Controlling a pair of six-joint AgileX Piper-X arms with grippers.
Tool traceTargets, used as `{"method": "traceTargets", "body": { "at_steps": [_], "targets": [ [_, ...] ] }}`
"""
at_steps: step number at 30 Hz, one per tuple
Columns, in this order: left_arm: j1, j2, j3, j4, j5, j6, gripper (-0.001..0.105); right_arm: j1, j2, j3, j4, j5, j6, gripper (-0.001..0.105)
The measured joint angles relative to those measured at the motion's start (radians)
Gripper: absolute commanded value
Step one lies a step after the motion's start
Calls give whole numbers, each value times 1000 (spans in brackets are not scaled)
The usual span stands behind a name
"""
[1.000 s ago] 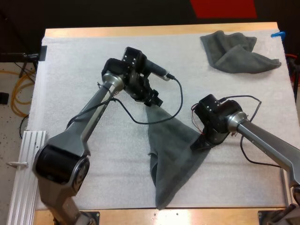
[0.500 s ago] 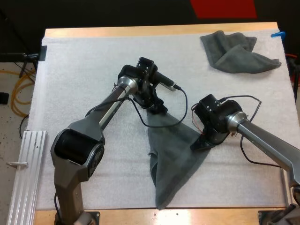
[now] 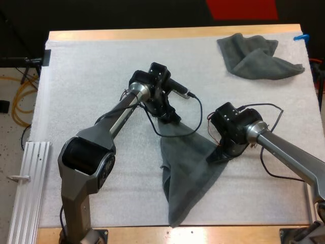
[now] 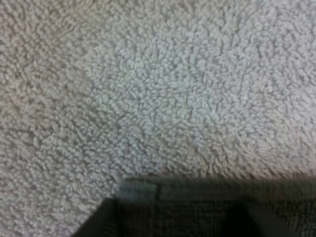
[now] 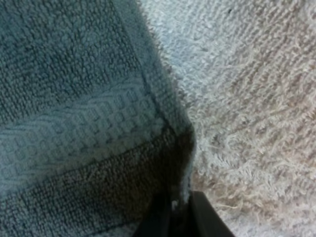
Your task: Pick towel from pile fold and stack
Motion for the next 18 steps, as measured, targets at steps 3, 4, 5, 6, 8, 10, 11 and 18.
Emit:
{"method": "traceTargets", "body": {
  "at_steps": [3,4,5,6,8,10,11,18],
  "targets": [
    [0,0,0,0,0,-2,17,0,0,0,0,0,0,0],
    [0,2,0,0,0,-2,9,0,0,0,0,0,0,0],
    [0,2,0,0,1,-2,4,0,0,0,0,0,0,0],
    [0,2,0,0,4,-3,0,0,0,0,0,0,0,0],
    [0,2,0,1,24,-5,0,0,0,0,0,0,0,0],
    [0,2,0,2,52,-5,0,0,0,0,0,0,0,0],
    [0,2,0,2,64,-11,0,0,0,0,0,6,0,0],
    [0,-40,0,11,107,-22,0,-6,-39,2,-47,153,6,0]
  ]
}}
